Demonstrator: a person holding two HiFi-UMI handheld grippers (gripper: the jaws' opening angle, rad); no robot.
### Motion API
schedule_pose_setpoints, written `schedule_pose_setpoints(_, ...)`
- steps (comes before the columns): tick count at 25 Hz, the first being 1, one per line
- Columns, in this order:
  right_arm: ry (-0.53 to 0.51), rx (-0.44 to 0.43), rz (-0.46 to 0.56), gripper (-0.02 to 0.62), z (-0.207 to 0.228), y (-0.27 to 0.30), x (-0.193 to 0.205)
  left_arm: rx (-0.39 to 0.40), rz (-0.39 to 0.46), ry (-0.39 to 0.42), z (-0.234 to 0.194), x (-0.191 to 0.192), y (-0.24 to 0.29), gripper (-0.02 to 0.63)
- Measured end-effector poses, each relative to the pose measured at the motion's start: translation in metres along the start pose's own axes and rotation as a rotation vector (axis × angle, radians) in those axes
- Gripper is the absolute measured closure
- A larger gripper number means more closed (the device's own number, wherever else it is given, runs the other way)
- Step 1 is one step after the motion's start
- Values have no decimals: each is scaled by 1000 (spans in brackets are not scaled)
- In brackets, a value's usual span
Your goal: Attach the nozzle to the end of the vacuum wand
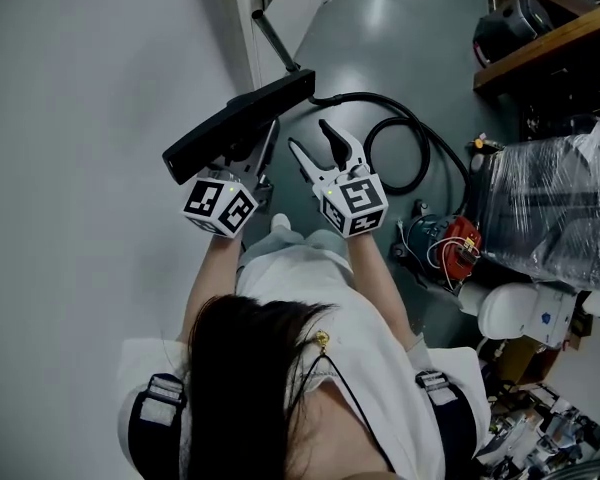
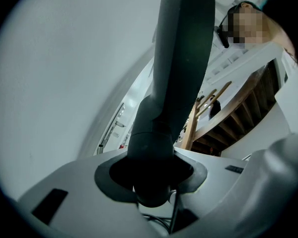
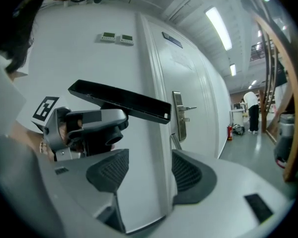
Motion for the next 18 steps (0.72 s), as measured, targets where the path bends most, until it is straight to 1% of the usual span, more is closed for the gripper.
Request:
schedule_pose_setpoints(4,-6,5,3,330,1,5,-2,-3,1,0,-5,-3,5,454)
schedule_pose_setpoints(8,4,4,4,330,1,3,7,-12,1,0,-6,3,1,454)
schedule_pose_setpoints(12,18,5,10,330,9,11,0,-6,-7,8,-6,-3,8,454)
schedule_pose_setpoints(15,13,-13,-7,330,17,15,4,-27,-23,14,-10,5,13,454)
schedule_pose_setpoints(18,5,-30,-4,330,29,20,3,-51,-23,18,-13,7,21,454)
Point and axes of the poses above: the fingertips, and each gripper's own axes: y forward along the fingers, z to its right, x out of its underside, the point moved 8 cm from there along -y, backward along the fingers, and after that the axes turned 13 degrees about -x, right-handed, at the moved point
